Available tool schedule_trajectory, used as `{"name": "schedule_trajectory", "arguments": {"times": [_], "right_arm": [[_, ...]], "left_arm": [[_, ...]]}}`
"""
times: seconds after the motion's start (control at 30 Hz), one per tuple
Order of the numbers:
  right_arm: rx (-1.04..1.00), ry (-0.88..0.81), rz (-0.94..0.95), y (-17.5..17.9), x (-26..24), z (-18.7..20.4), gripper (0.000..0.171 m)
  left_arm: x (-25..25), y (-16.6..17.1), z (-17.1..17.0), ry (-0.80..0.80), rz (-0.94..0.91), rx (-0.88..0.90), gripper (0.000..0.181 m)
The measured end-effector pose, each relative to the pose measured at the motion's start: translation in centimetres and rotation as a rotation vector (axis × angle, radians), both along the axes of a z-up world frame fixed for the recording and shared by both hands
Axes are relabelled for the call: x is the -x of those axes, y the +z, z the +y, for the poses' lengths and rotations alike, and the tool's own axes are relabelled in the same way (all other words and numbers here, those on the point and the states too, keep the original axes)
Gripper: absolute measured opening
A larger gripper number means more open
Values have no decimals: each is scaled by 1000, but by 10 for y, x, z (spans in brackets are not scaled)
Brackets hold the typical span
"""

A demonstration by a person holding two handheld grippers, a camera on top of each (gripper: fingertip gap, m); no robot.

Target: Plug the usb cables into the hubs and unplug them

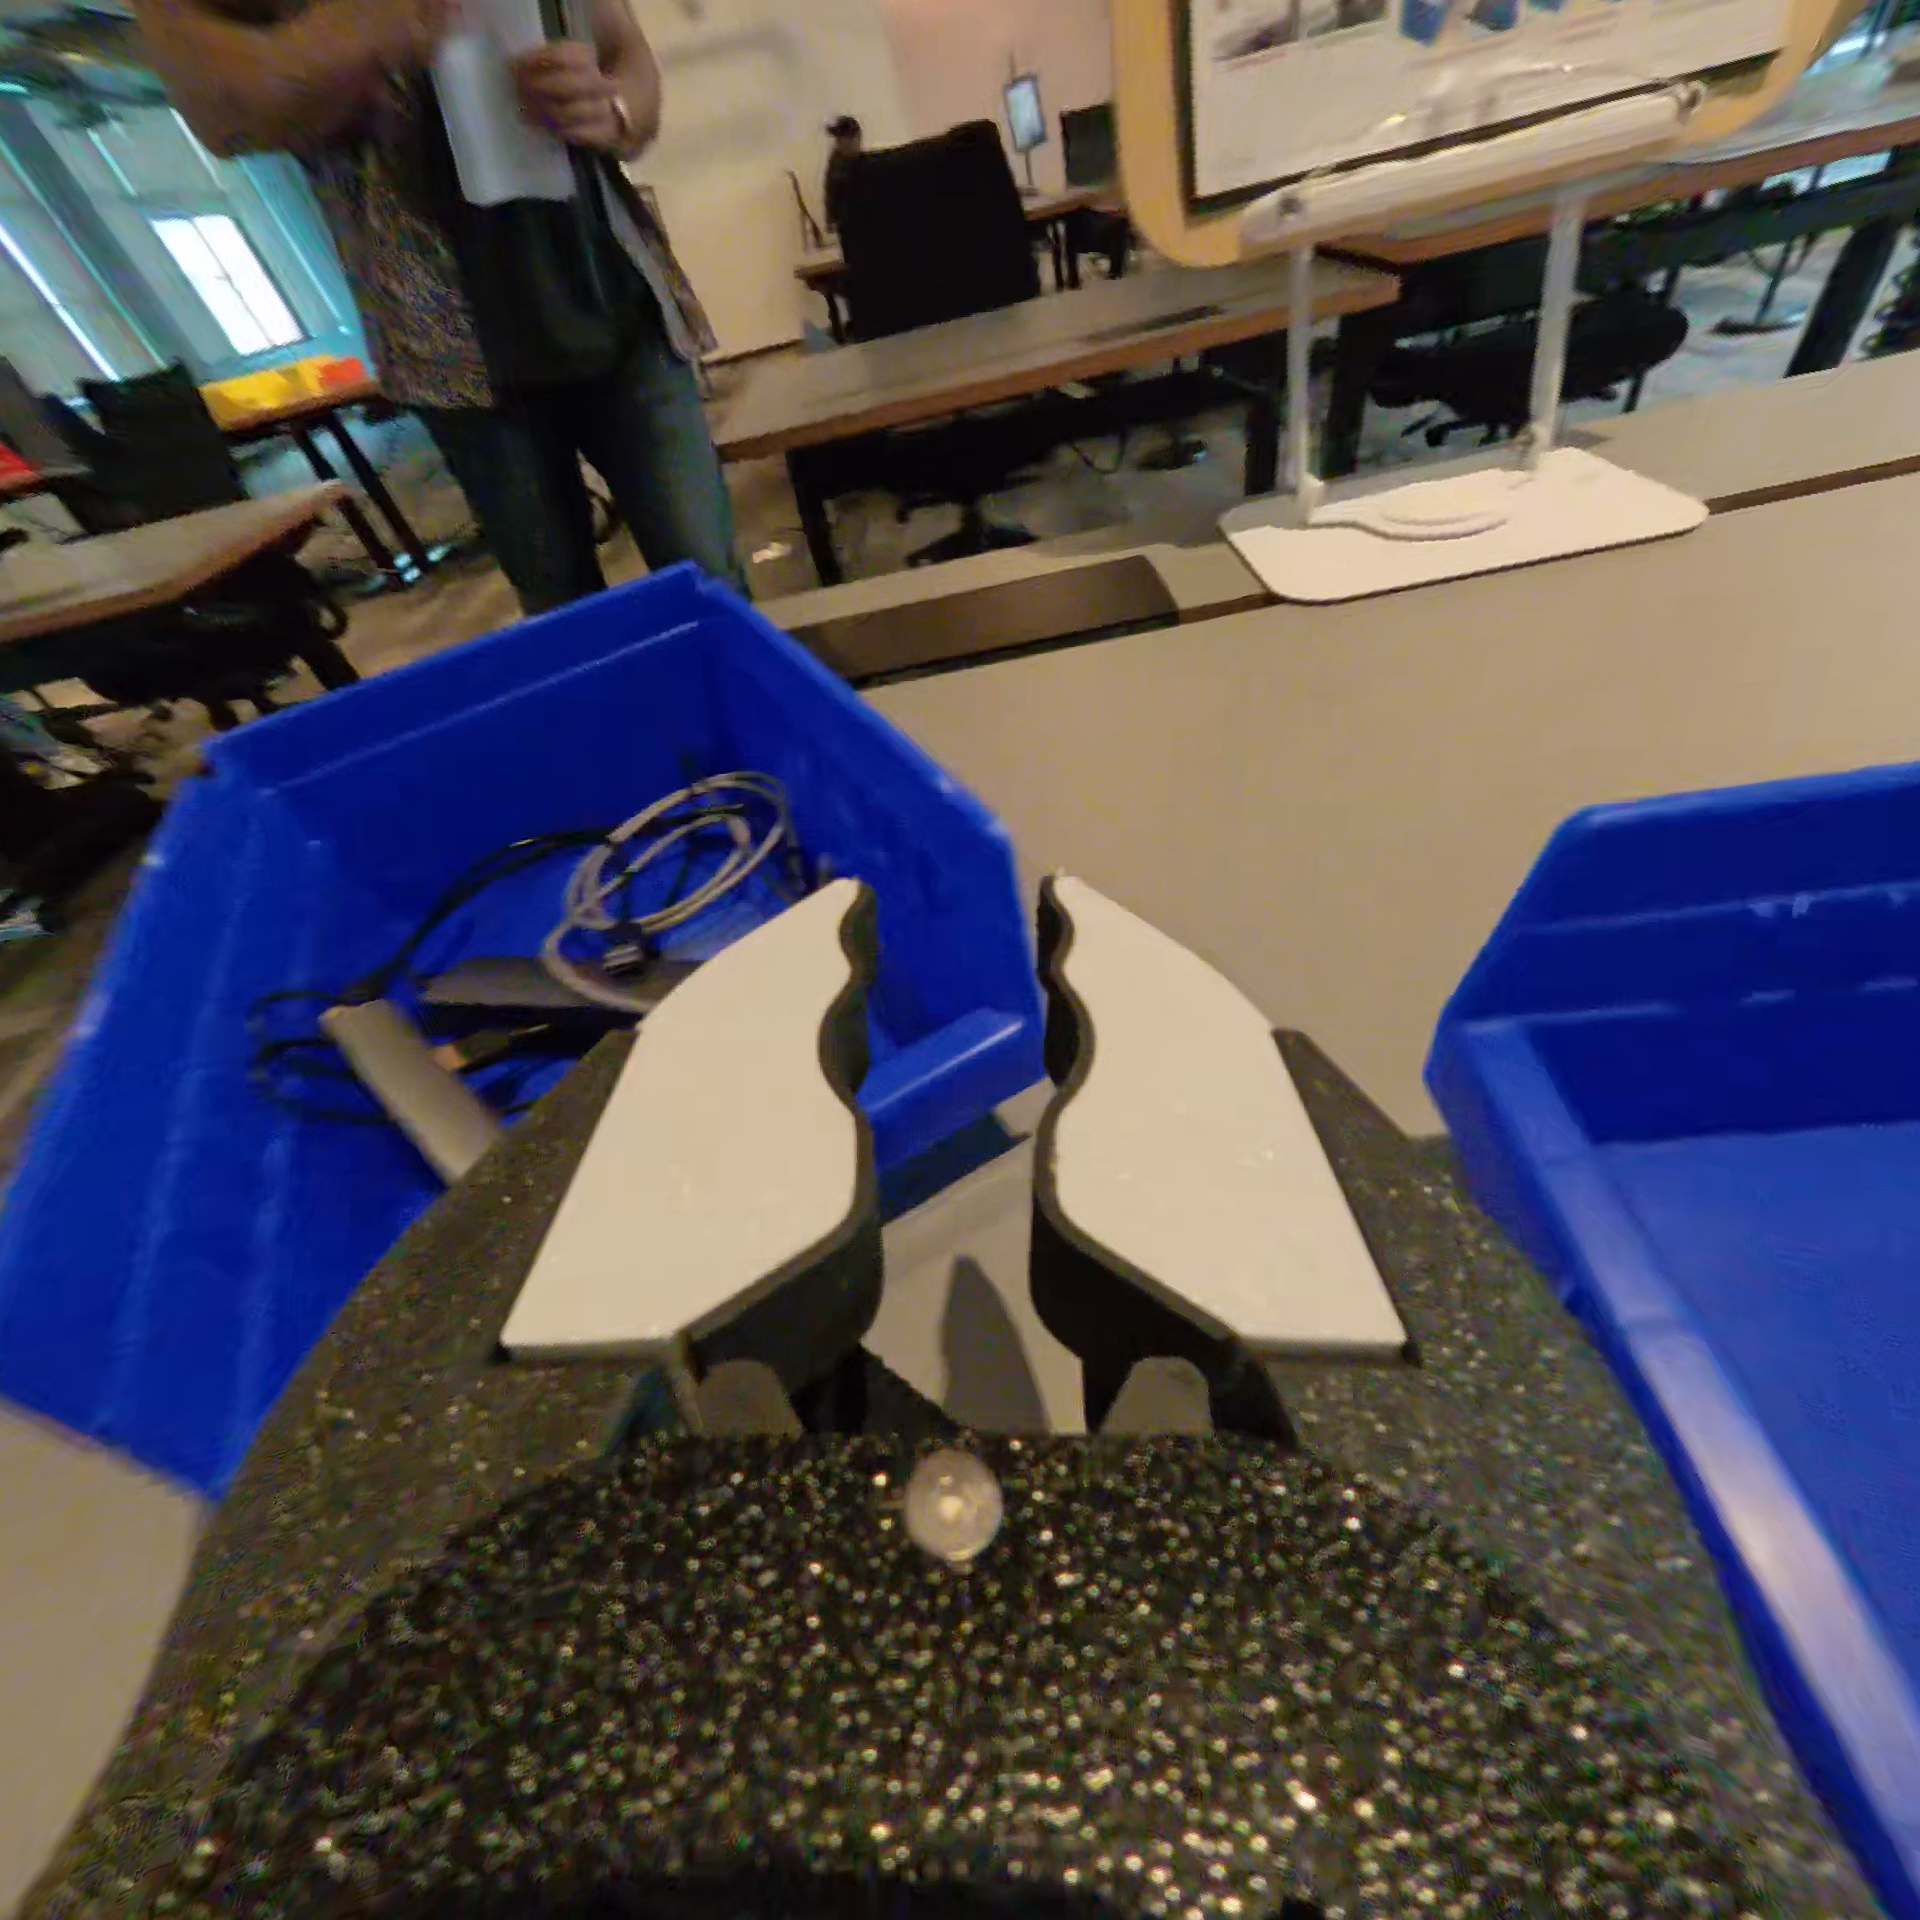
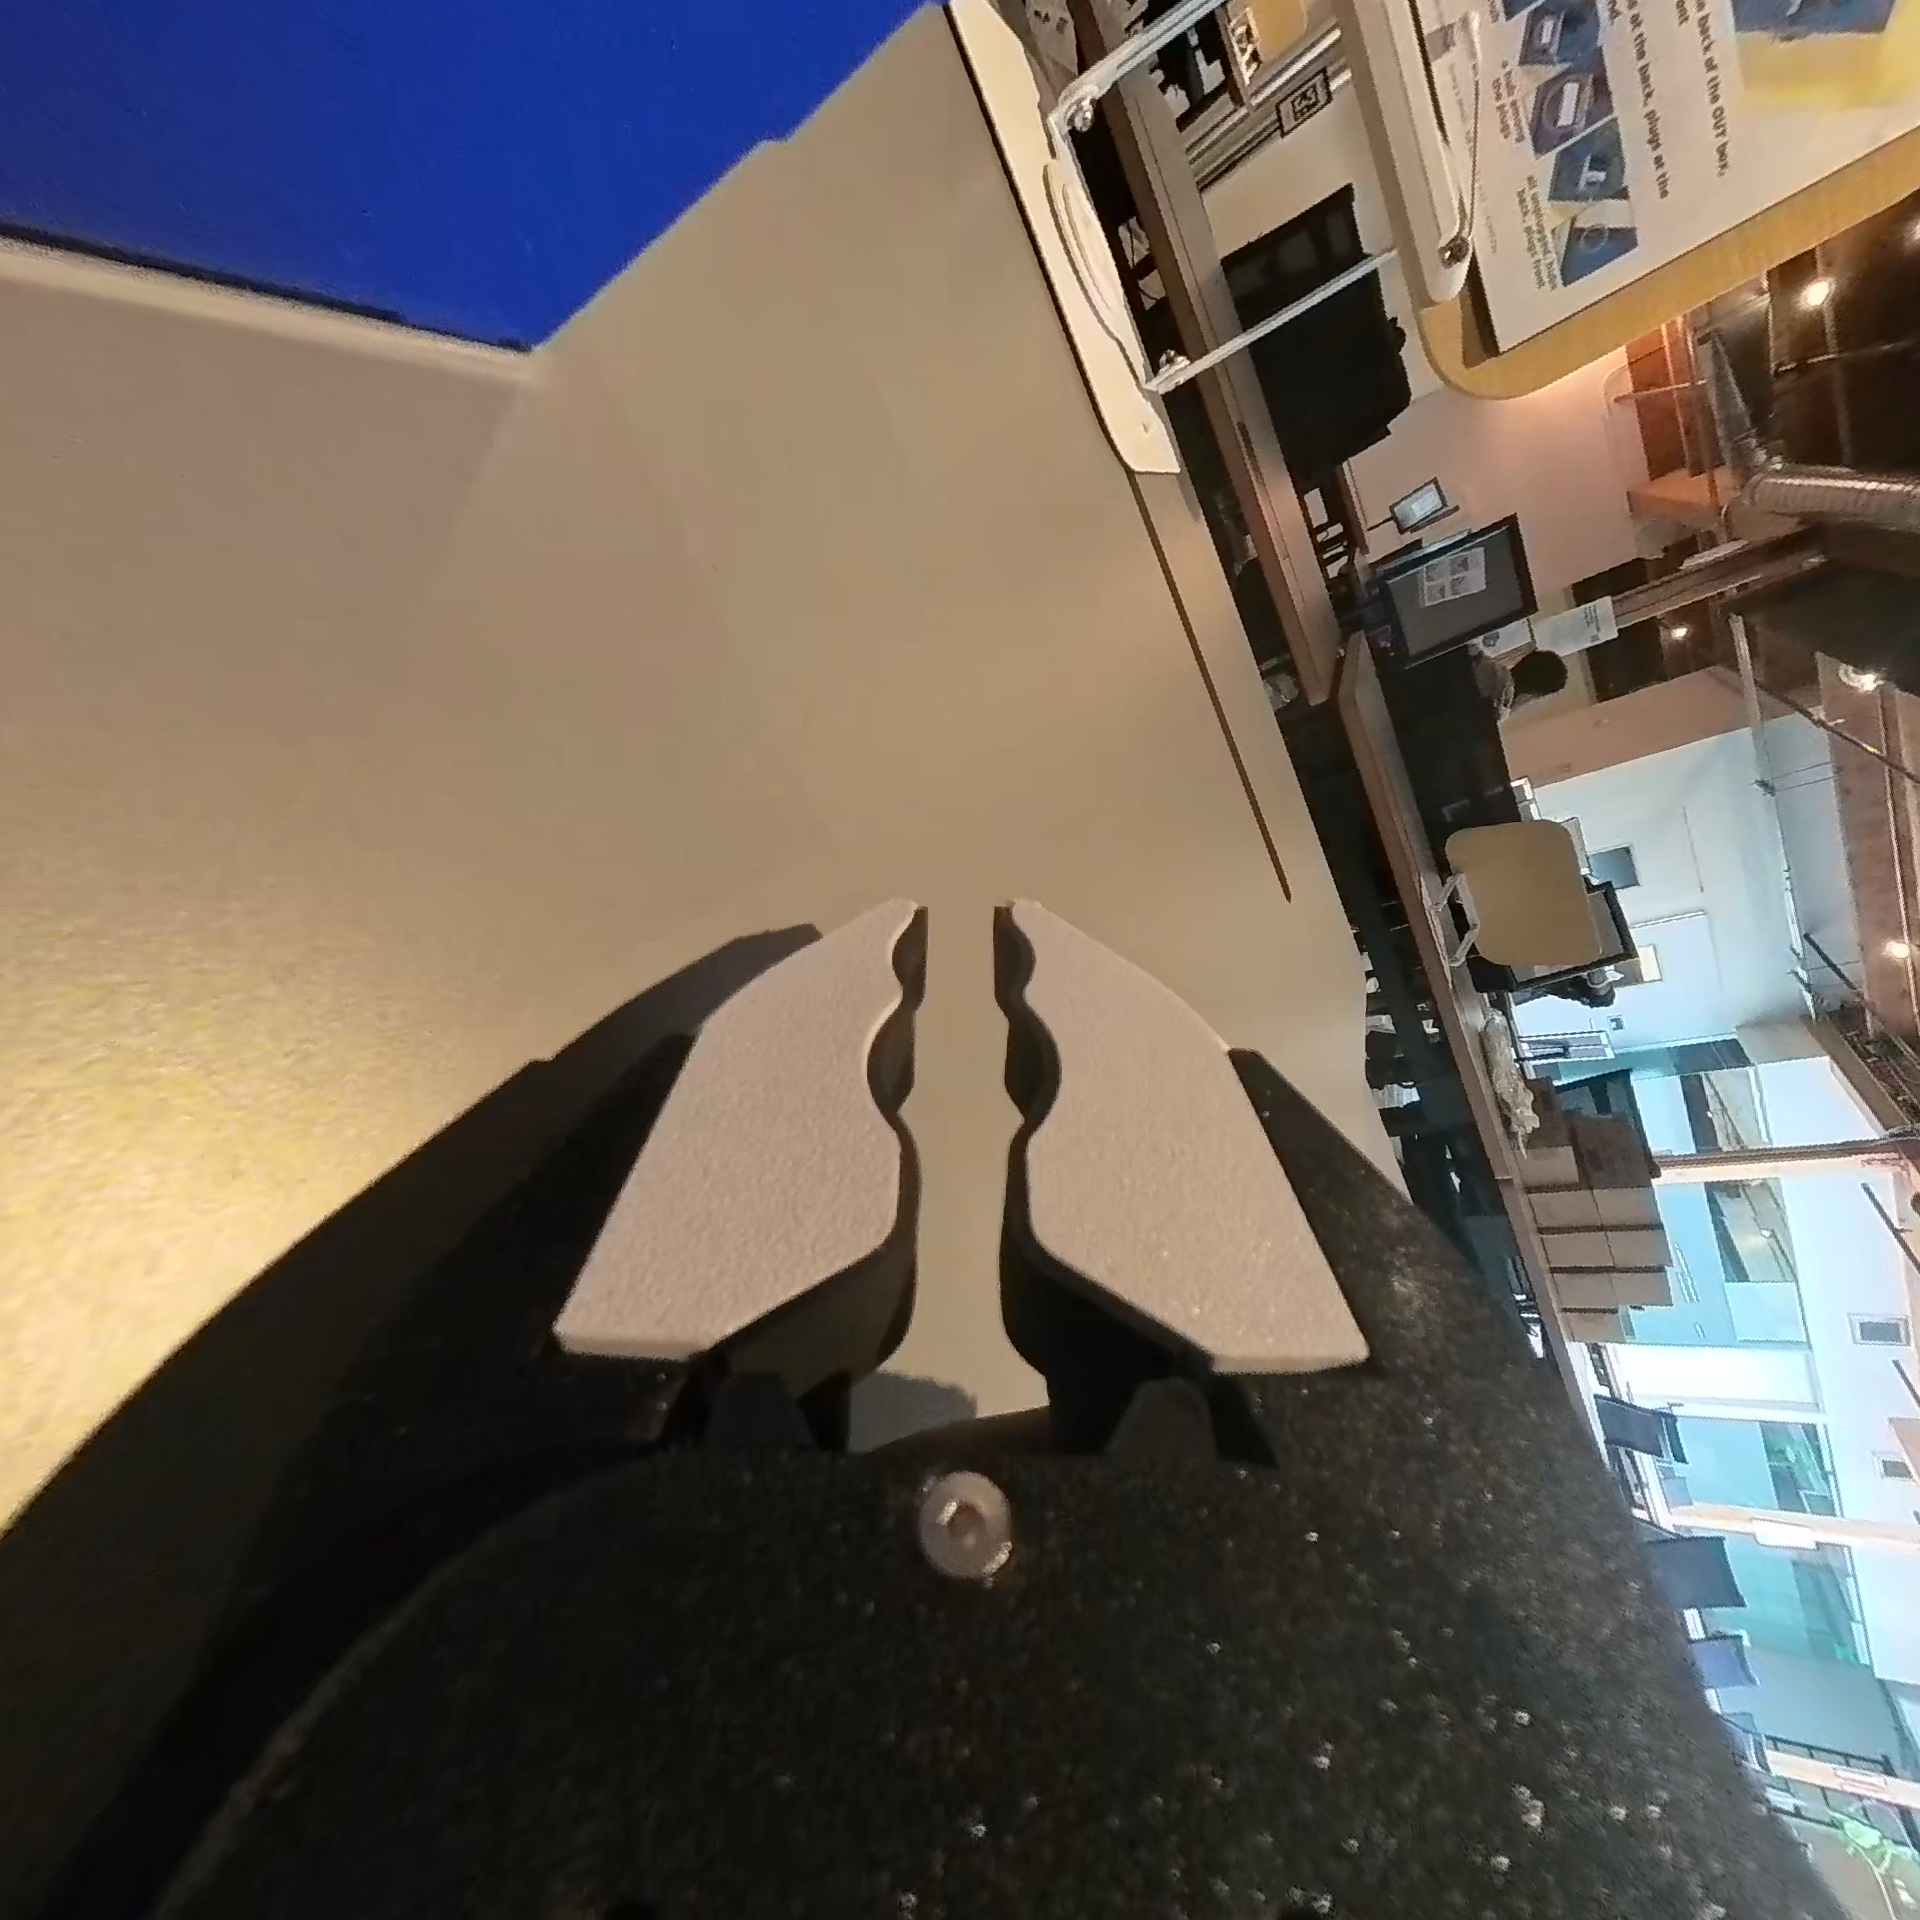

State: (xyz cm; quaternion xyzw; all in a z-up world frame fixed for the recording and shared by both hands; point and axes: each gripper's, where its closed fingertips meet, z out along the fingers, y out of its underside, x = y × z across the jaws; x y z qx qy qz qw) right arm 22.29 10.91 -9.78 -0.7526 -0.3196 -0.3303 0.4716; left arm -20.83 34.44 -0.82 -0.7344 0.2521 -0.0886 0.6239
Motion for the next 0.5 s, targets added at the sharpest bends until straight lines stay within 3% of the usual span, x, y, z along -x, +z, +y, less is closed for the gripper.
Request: {"name": "schedule_trajectory", "arguments": {"times": [0.17,0.27,0.5], "right_arm": [[-2,3,-6,0,-1,-1,12],[-2,7,-8,0,0,-1,11],[1,9,-17,-1,0,-1,10]], "left_arm": [[-32,-30,40,73,67,103,38],[-21,-46,56,148,161,93,24],[33,-48,49,186,96,69,6]]}}
